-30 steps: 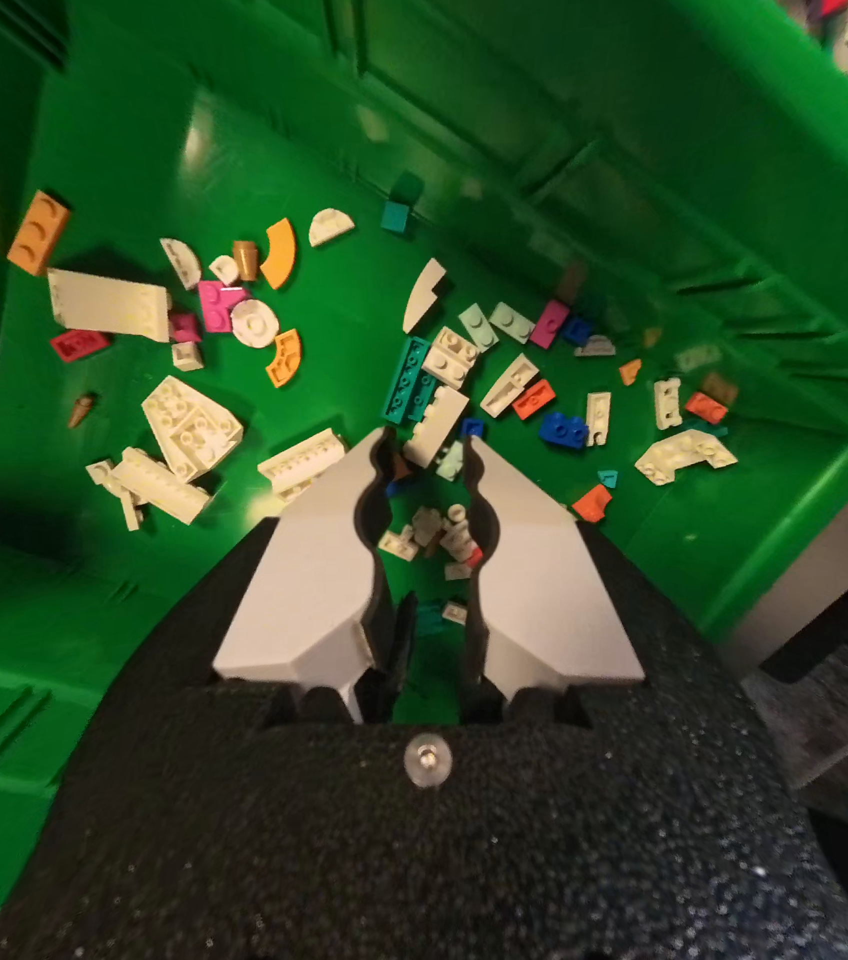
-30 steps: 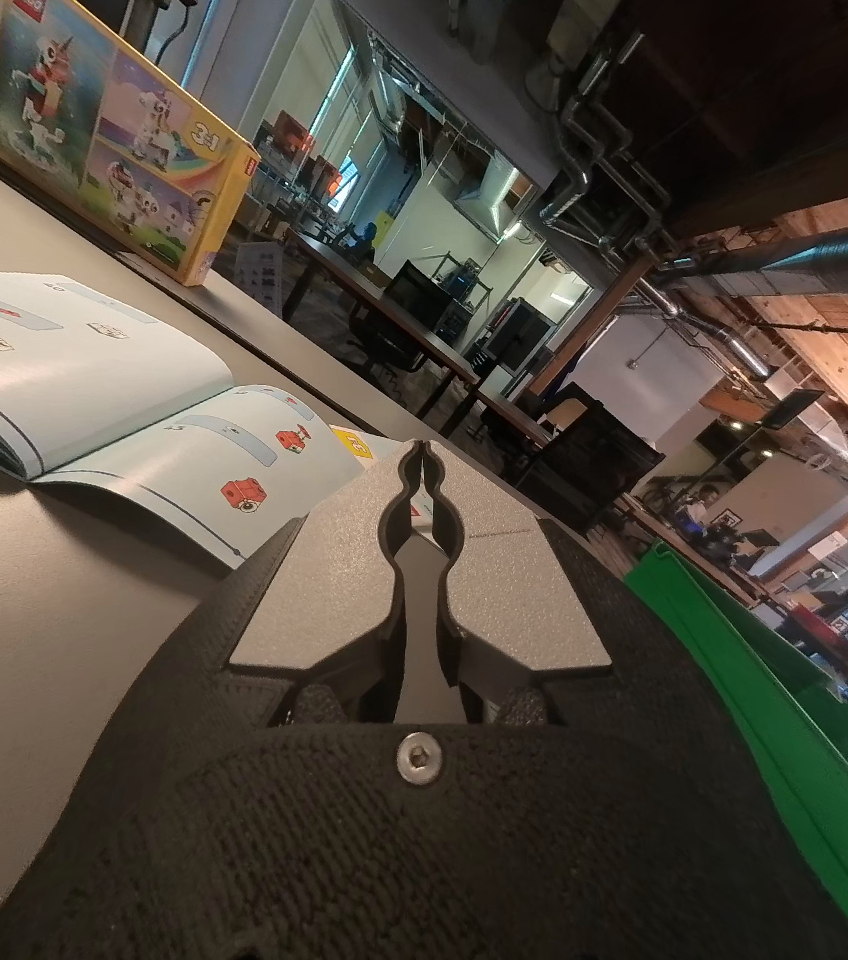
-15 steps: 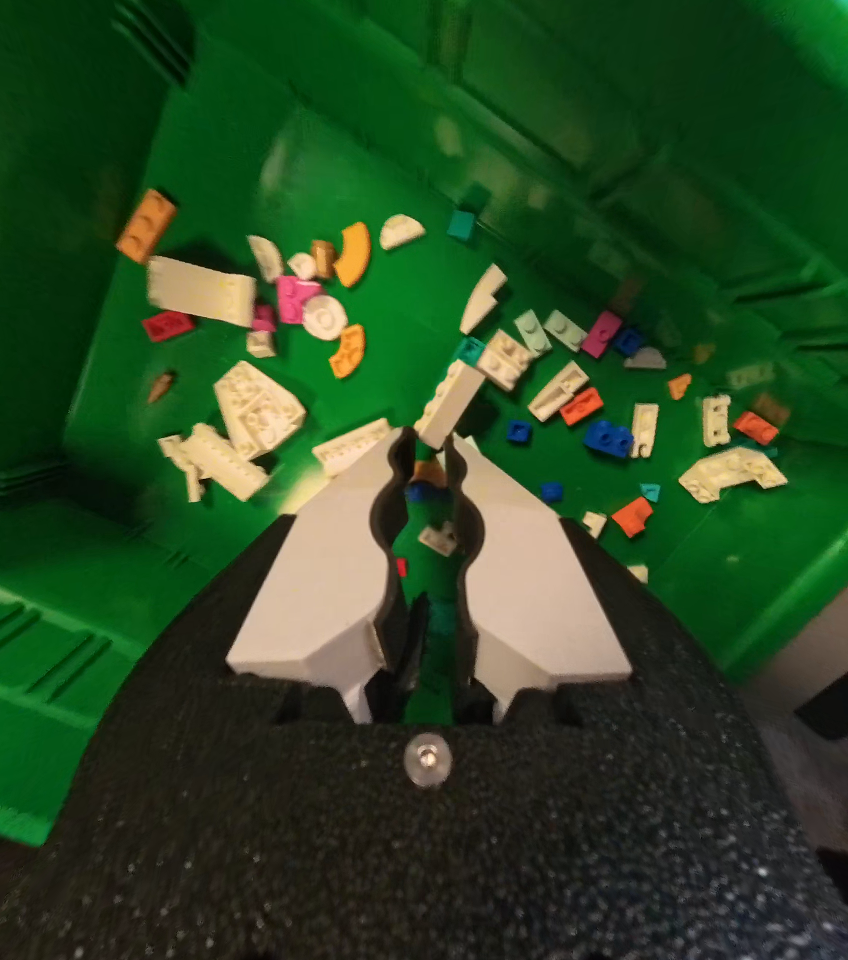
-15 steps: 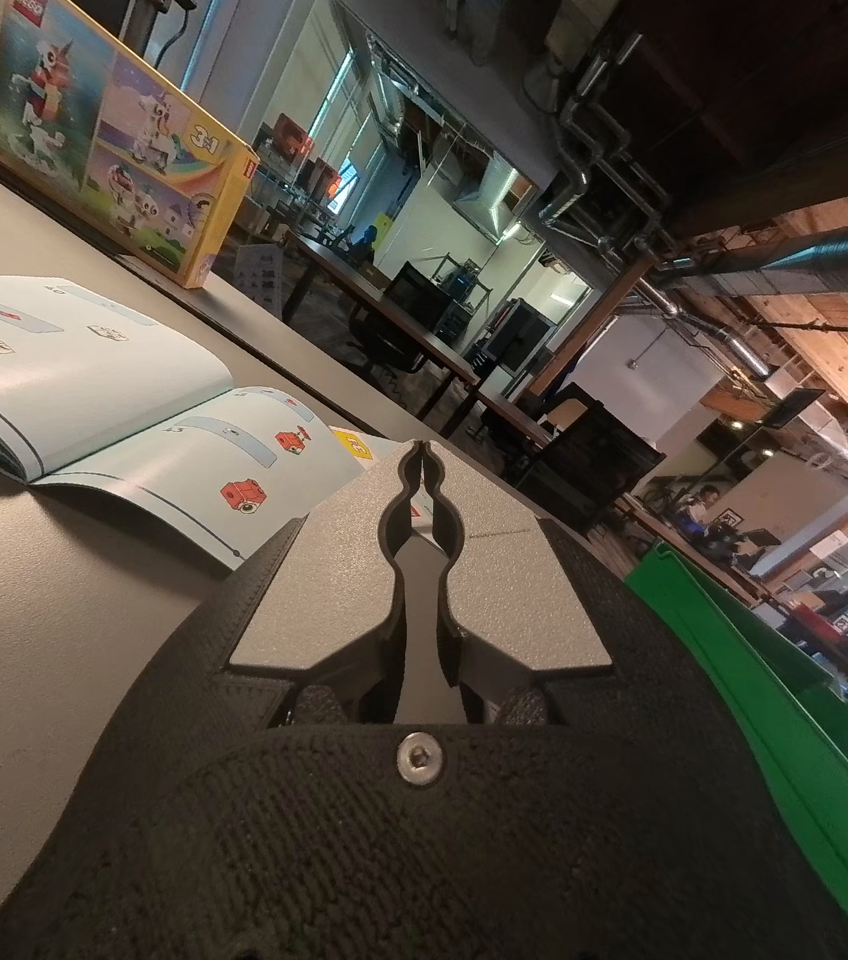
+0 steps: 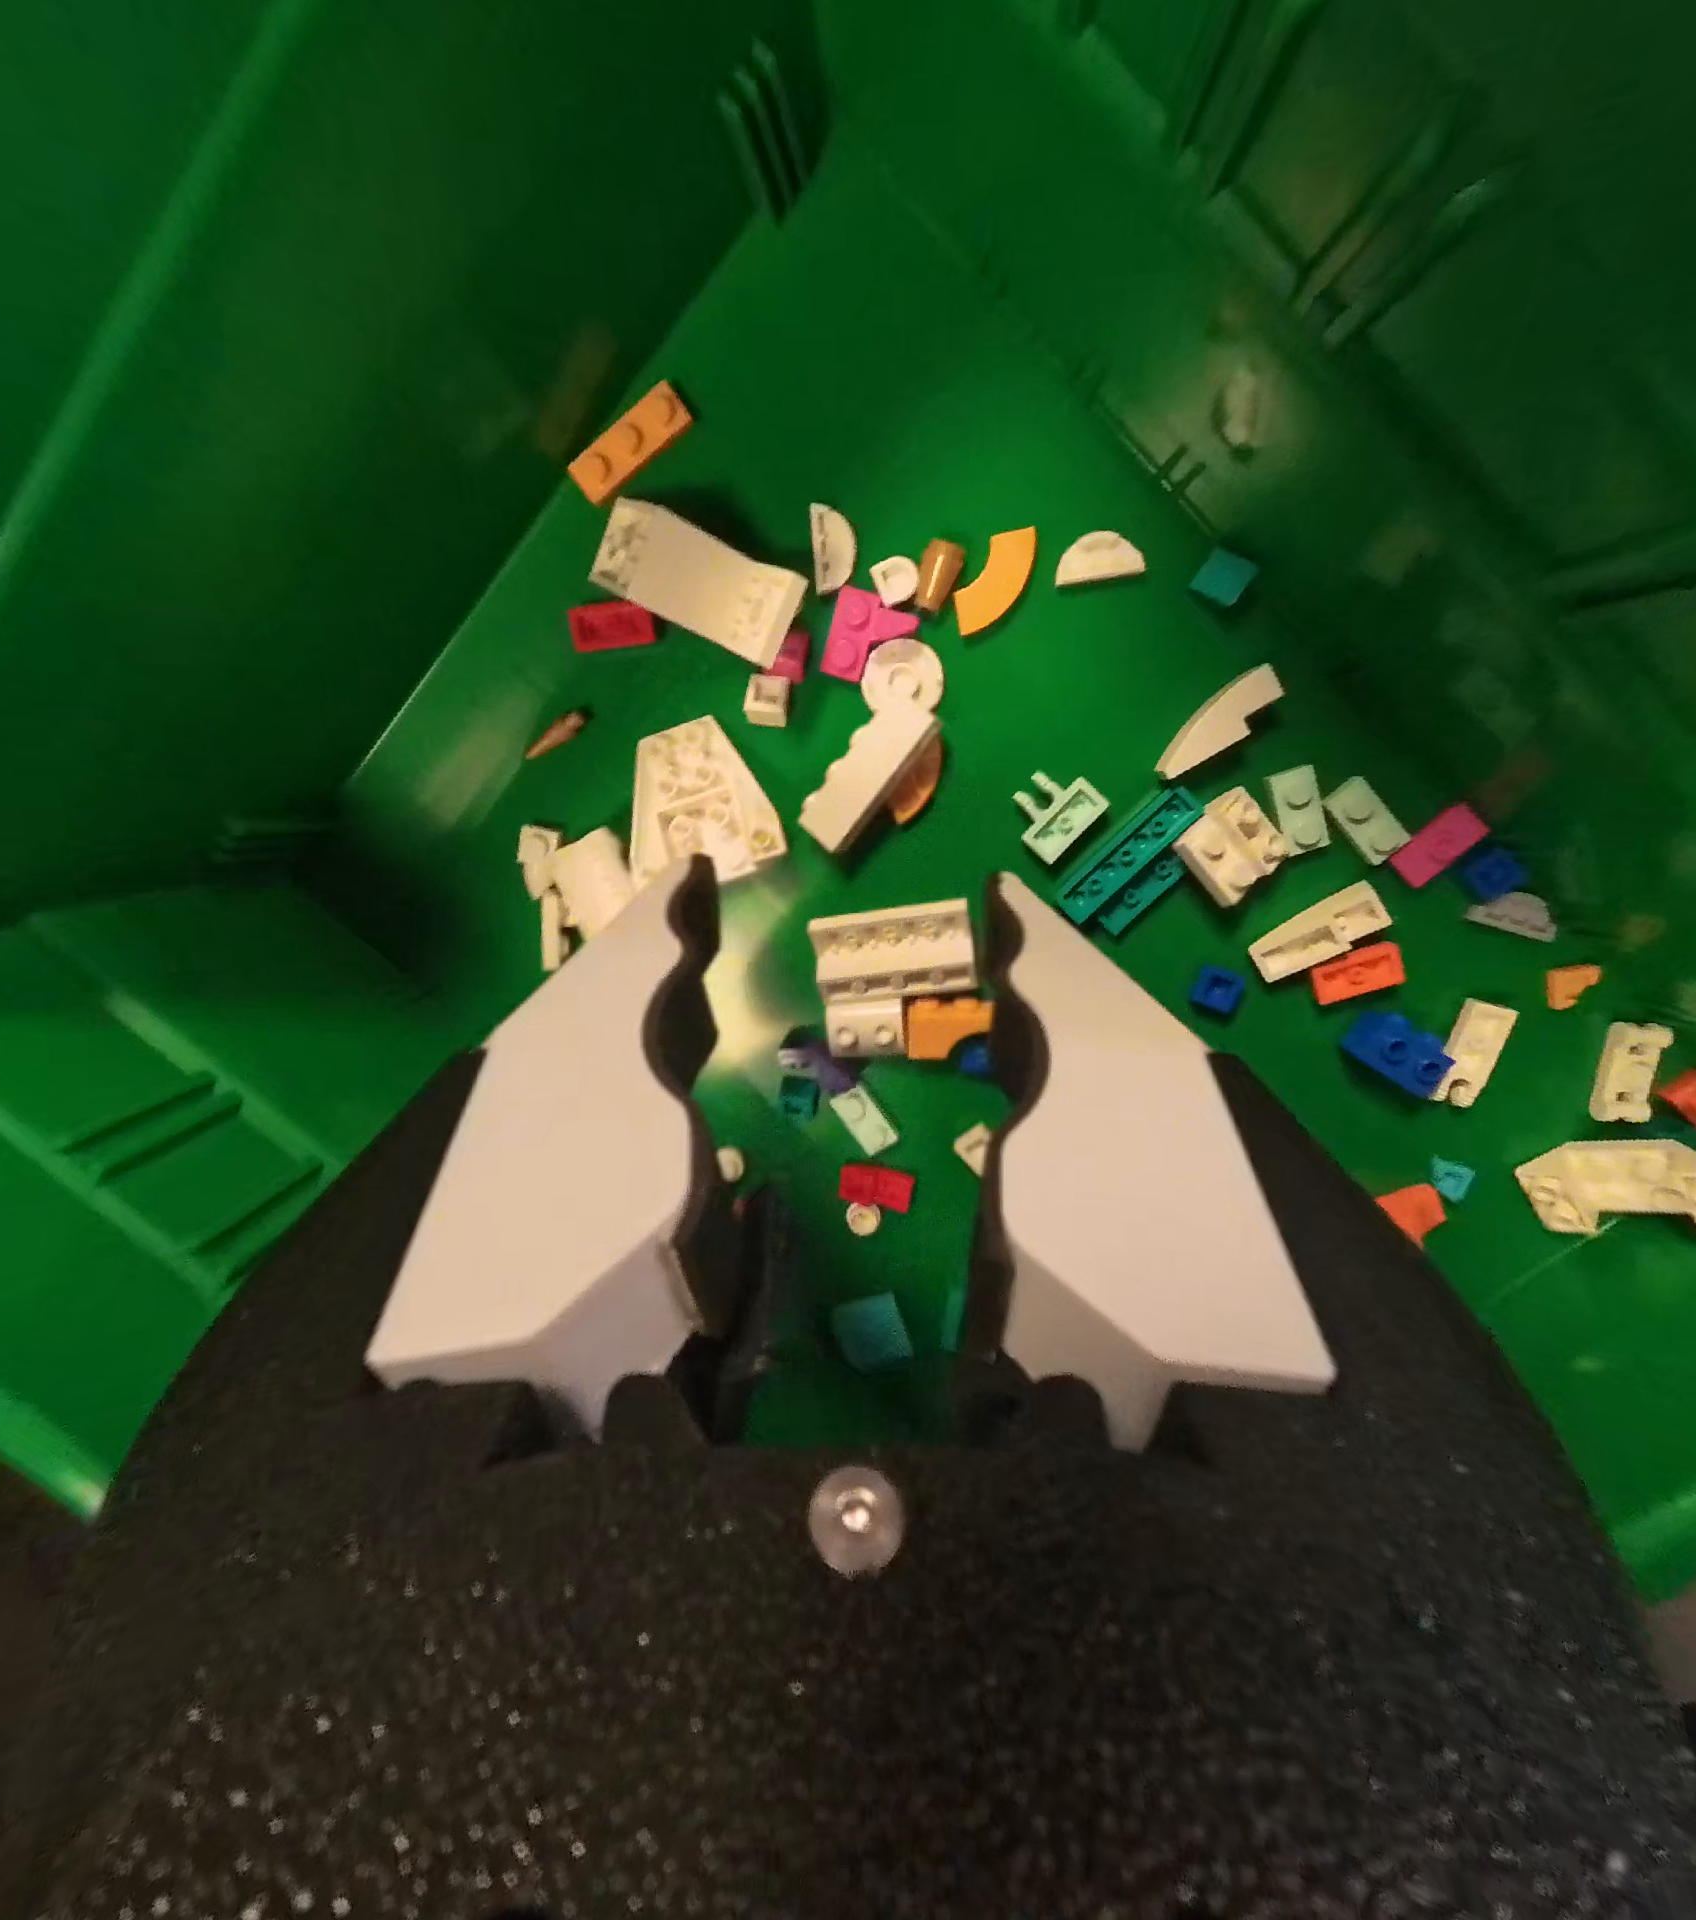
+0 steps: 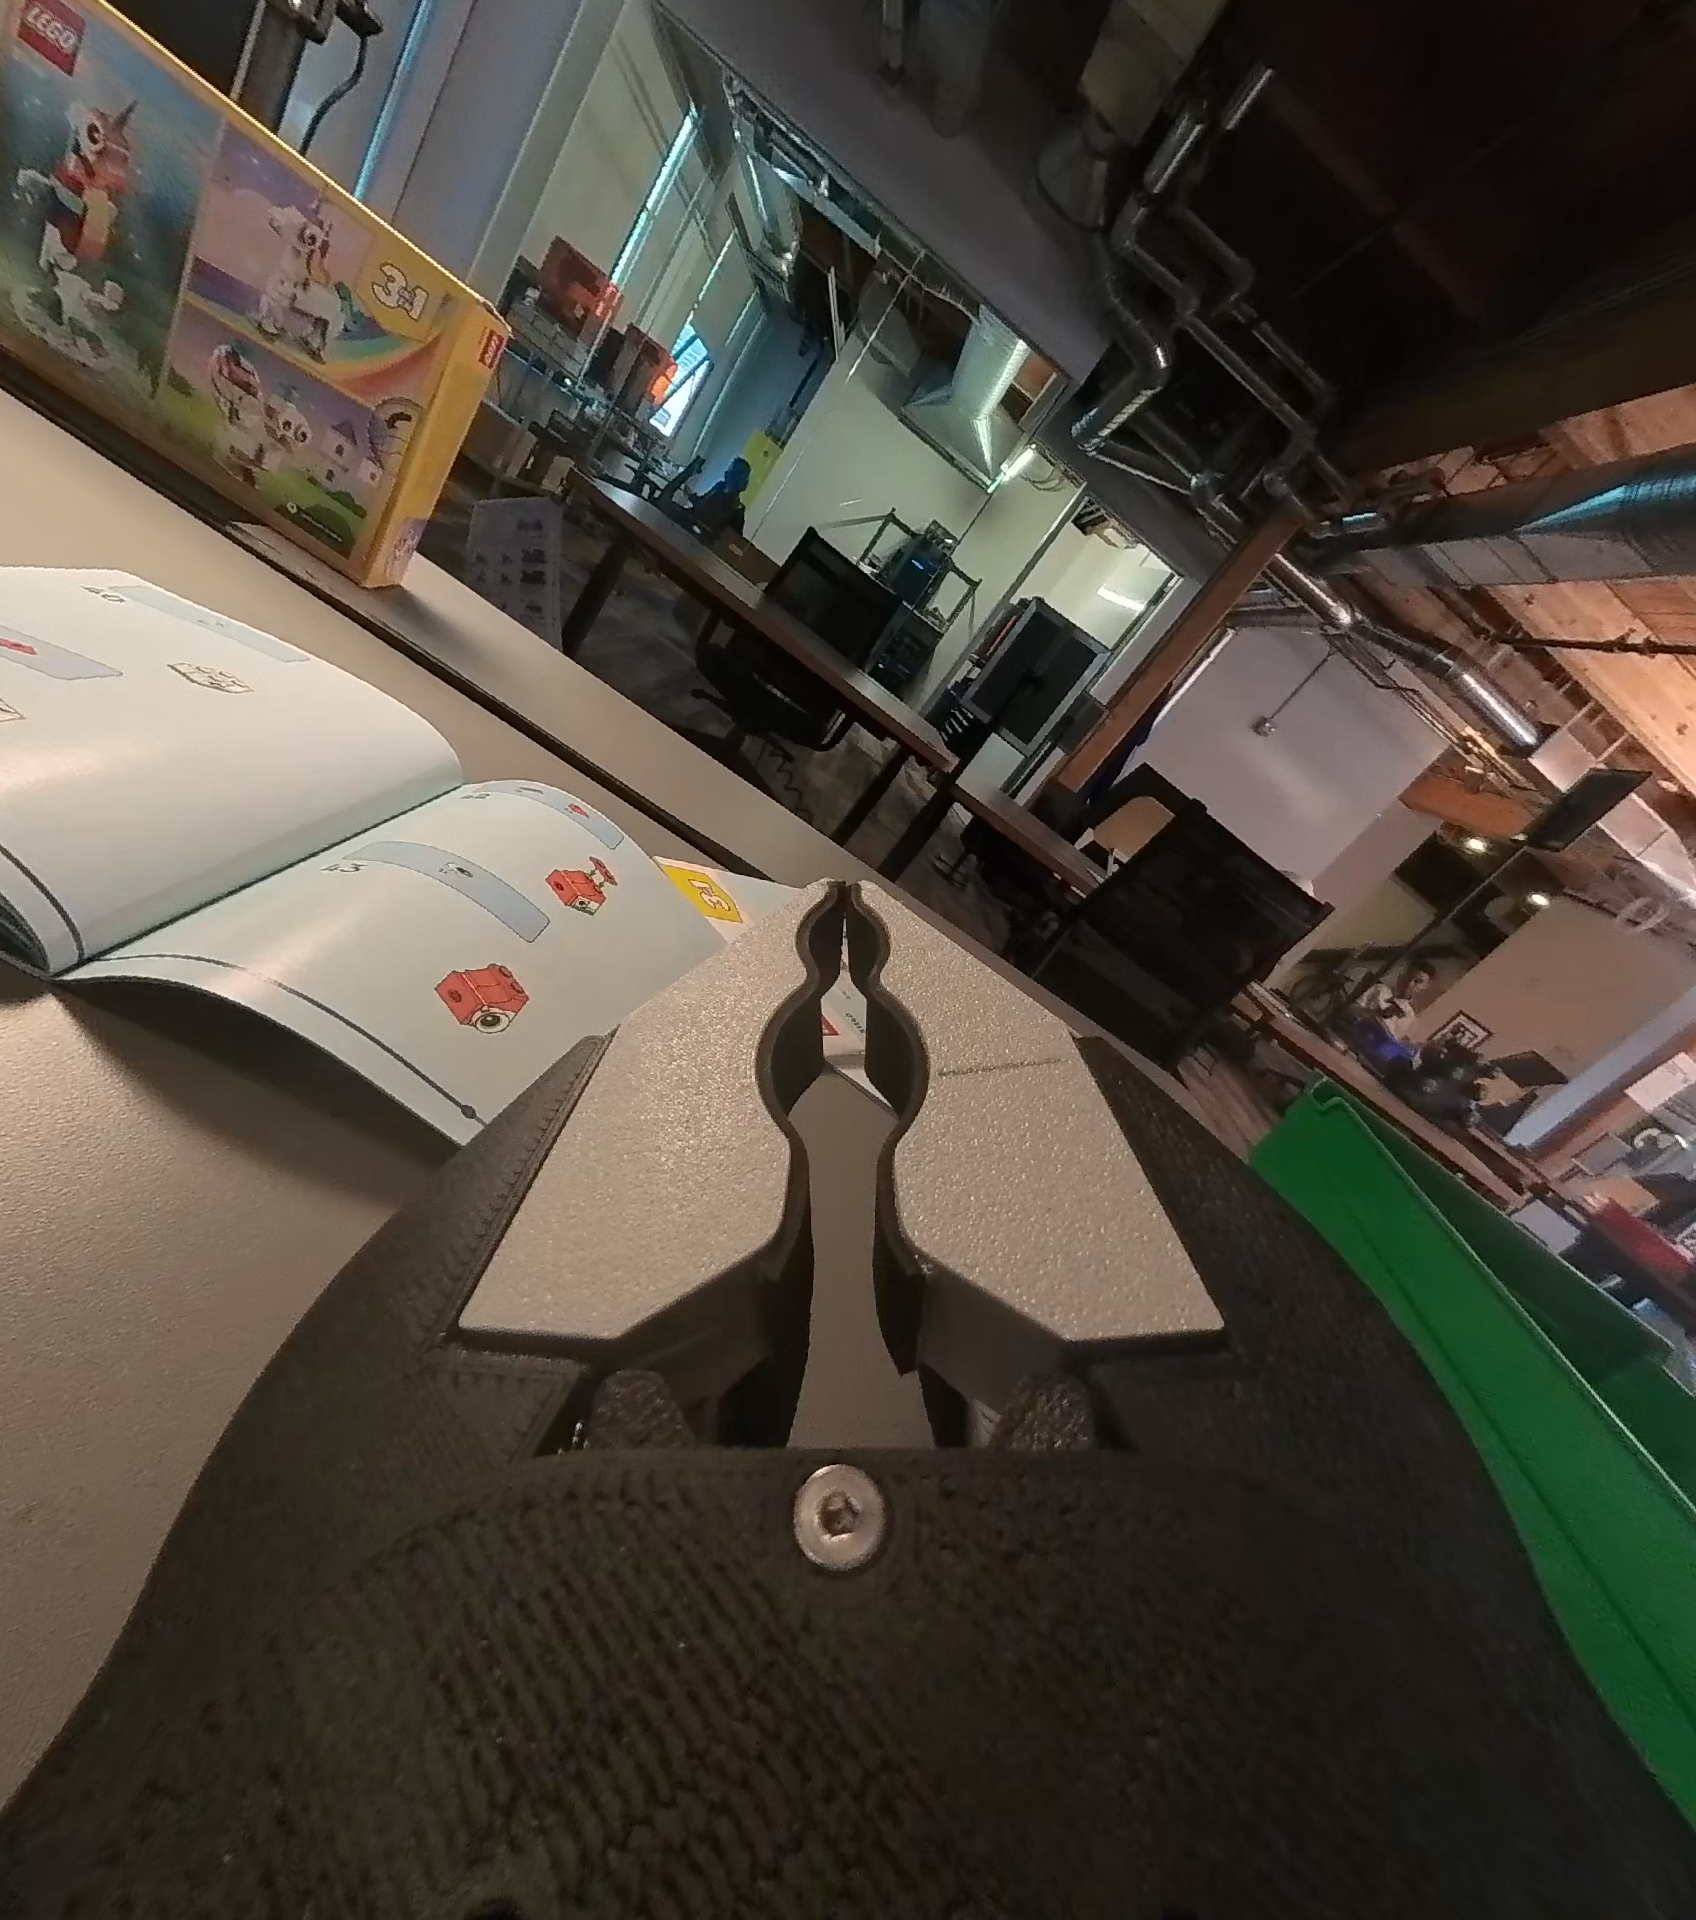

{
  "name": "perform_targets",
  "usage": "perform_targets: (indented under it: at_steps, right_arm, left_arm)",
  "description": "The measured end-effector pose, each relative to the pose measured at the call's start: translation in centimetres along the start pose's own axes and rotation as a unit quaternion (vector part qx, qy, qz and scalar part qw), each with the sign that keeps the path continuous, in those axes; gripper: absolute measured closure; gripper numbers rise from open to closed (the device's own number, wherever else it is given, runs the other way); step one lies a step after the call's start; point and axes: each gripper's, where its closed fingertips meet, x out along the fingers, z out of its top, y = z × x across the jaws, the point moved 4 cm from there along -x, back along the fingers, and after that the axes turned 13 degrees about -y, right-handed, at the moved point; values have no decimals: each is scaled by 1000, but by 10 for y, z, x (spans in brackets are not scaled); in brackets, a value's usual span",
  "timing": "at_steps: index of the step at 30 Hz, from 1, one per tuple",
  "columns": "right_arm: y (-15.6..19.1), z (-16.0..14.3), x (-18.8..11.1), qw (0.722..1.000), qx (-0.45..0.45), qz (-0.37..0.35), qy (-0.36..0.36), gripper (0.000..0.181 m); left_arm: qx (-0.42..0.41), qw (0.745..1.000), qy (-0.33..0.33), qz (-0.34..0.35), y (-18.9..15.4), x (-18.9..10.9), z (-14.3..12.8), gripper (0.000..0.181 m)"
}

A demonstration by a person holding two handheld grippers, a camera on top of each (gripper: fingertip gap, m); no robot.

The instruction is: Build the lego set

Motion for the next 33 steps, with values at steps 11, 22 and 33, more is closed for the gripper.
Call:
perform_targets:
  at_steps: [11,22,33]
  right_arm:
    - [0,0,0,1000,1,0,-1,181]
    - [1,1,0,1000,0,3,-2,181]
    - [1,1,0,1000,0,4,-3,181]
  left_arm:
    - [-24,997,72,-23,-25,-40,-42,163]
    - [-21,997,60,-43,-37,-25,-53,163]
    - [-1,997,47,-54,-39,-22,-47,168]
